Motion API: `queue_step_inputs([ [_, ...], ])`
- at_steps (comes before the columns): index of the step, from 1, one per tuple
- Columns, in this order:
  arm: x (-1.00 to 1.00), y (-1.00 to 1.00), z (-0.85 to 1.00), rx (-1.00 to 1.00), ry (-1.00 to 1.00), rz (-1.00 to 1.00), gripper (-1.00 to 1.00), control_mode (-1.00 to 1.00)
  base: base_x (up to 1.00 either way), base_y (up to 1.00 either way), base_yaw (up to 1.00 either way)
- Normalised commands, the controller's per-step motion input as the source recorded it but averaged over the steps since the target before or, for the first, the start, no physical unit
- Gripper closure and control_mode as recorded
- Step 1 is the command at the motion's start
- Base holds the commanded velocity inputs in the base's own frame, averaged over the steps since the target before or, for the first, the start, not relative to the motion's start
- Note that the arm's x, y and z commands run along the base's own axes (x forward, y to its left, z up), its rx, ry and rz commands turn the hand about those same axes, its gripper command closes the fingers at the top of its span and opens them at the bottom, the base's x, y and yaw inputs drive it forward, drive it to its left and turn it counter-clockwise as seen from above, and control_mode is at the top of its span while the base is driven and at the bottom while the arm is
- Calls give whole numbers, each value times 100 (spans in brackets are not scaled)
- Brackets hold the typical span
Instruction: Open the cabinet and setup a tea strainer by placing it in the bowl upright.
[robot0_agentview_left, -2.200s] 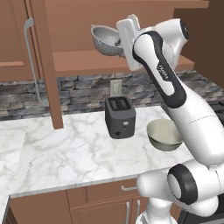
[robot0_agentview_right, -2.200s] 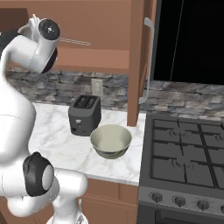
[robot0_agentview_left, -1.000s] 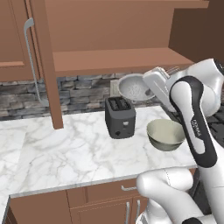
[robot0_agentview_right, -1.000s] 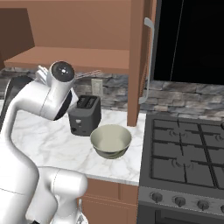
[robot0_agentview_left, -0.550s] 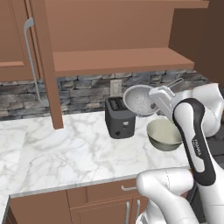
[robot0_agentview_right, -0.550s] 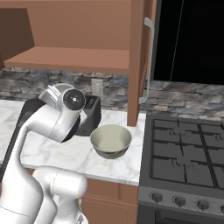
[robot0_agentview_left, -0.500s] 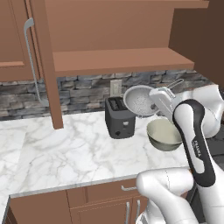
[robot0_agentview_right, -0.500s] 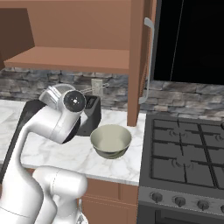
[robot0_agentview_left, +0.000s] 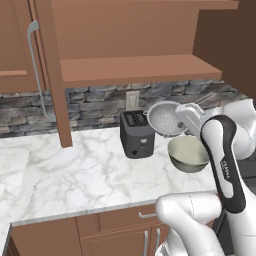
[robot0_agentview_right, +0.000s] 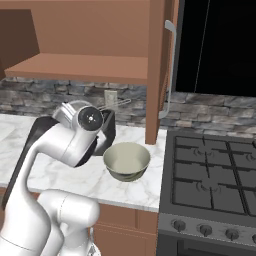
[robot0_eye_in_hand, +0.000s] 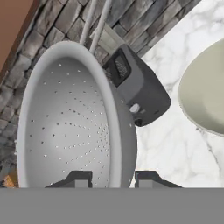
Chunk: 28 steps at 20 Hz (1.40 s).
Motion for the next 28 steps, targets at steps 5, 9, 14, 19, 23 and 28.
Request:
queue_step_inputs([
  [5,0,-49,1,-13,17,0,100,-100,0,0,0],
  [9,2,-34,-5,-2,10,0,100,-100,0,0,0],
  [14,0,-37,-29,0,4,-5,100,-100,0,0,0],
  [19,0,-29,-48,0,0,-5,100,-100,0,0,0],
  [23,0,-21,-53,-1,0,-4,100,-100,0,0,0],
  [28,0,-17,-46,-5,3,-5,100,-100,0,0,0],
])
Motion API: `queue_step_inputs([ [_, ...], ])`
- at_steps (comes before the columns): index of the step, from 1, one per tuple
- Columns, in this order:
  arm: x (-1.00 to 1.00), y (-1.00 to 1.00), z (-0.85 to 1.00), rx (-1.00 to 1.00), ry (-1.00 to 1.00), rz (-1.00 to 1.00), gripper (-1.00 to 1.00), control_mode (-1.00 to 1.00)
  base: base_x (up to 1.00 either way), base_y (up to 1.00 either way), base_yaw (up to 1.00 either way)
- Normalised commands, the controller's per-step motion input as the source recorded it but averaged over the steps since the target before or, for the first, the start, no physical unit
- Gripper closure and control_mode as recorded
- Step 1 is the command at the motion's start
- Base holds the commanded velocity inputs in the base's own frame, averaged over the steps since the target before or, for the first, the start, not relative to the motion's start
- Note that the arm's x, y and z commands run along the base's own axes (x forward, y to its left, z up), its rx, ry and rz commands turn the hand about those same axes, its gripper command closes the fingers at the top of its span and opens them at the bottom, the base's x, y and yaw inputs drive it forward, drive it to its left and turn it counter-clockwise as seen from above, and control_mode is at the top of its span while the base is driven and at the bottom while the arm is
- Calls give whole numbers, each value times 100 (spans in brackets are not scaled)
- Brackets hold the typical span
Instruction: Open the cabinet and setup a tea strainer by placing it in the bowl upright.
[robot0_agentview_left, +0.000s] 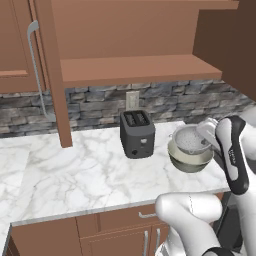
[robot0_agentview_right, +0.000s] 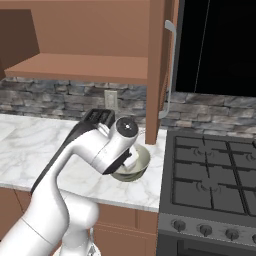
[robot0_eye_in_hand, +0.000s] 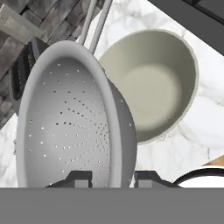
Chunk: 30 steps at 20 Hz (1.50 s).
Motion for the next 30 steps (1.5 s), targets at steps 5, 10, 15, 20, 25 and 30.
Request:
queue_step_inputs([
  [5,0,-5,-9,-5,14,-6,100,-100,0,0,0],
  [10,0,-8,0,-3,19,-6,100,-100,0,0,0],
  [15,7,-11,-2,0,16,-7,100,-100,0,0,0],
  [20,10,-1,-9,0,-1,-3,100,-100,0,0,0],
  [25,28,0,-4,0,-3,0,100,-100,0,0,0],
  [30,39,-1,-16,0,0,0,100,-100,0,0,0],
])
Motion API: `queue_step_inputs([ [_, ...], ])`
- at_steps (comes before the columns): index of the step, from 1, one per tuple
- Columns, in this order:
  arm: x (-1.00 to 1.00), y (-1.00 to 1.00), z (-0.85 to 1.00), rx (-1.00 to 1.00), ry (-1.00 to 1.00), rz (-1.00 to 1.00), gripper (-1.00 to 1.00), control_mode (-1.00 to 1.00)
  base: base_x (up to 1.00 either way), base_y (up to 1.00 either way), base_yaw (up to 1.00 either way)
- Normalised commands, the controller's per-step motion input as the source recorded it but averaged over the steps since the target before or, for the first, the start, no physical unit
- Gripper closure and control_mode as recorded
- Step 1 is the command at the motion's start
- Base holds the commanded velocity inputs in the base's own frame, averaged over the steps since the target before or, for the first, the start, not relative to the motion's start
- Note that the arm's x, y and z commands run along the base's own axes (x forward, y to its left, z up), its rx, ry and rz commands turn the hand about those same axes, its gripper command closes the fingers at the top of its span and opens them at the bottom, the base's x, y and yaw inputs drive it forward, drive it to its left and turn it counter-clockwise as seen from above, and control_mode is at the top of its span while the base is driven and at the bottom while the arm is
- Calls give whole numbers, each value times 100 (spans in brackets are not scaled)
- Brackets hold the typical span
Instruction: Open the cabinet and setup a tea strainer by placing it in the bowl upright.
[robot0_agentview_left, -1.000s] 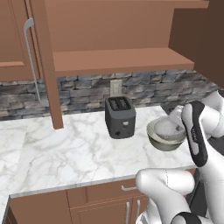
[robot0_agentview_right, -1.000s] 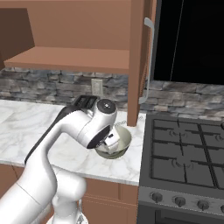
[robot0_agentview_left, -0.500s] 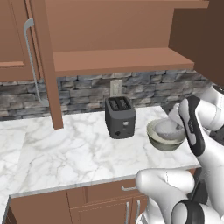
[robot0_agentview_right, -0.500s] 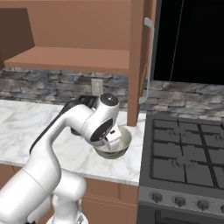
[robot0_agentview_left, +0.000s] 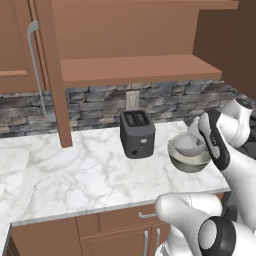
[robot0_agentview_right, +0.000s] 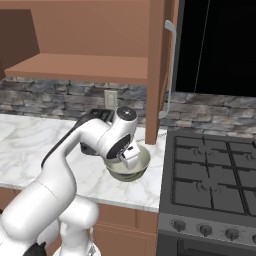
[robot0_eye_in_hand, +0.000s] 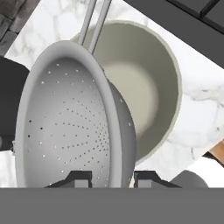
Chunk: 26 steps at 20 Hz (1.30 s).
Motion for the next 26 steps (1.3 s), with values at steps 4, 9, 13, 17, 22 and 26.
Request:
queue_step_inputs([
  [4,36,-8,-23,0,0,0,100,-100,0,0,0],
  [9,7,-23,-32,0,0,0,100,-100,0,0,0],
  [13,0,-29,-23,0,0,0,100,-100,0,0,0],
  [17,0,-15,-15,0,0,0,100,-100,0,0,0],
  [22,7,0,-1,0,0,0,100,-100,0,0,0],
  [26,22,0,-1,0,0,-1,100,-100,0,0,0],
])
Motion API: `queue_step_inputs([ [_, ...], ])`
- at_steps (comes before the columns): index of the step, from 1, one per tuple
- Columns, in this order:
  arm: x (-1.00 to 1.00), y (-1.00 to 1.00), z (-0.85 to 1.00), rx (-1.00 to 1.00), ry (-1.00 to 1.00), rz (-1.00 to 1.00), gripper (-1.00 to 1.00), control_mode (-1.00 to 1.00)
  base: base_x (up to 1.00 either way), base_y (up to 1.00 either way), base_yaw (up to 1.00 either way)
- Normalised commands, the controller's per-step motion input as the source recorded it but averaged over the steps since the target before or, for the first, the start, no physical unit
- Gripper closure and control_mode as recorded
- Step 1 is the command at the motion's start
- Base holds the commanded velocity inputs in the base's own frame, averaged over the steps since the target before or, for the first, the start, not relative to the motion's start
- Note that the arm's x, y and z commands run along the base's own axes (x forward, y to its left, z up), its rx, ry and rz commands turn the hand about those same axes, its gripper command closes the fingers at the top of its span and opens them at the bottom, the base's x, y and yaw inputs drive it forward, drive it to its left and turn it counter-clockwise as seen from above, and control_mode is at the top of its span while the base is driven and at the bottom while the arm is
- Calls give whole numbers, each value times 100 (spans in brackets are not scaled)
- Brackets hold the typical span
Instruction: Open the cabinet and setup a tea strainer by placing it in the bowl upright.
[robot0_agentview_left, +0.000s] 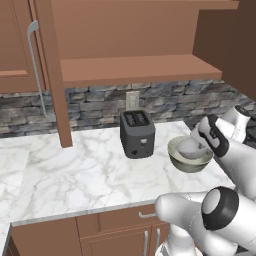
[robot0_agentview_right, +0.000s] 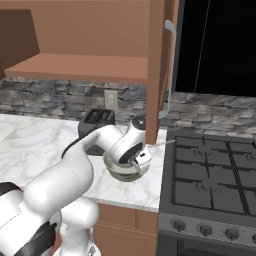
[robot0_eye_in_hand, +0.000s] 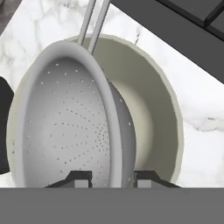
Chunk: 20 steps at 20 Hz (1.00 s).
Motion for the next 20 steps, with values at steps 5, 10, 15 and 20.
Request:
queue_step_inputs([
  [5,17,0,-7,0,0,-1,100,-100,0,0,0],
  [10,3,3,-20,0,0,-2,100,-100,0,0,0],
  [15,0,0,-21,0,0,-1,100,-100,0,0,0],
  [20,0,0,-8,0,0,0,100,-100,0,0,0],
])
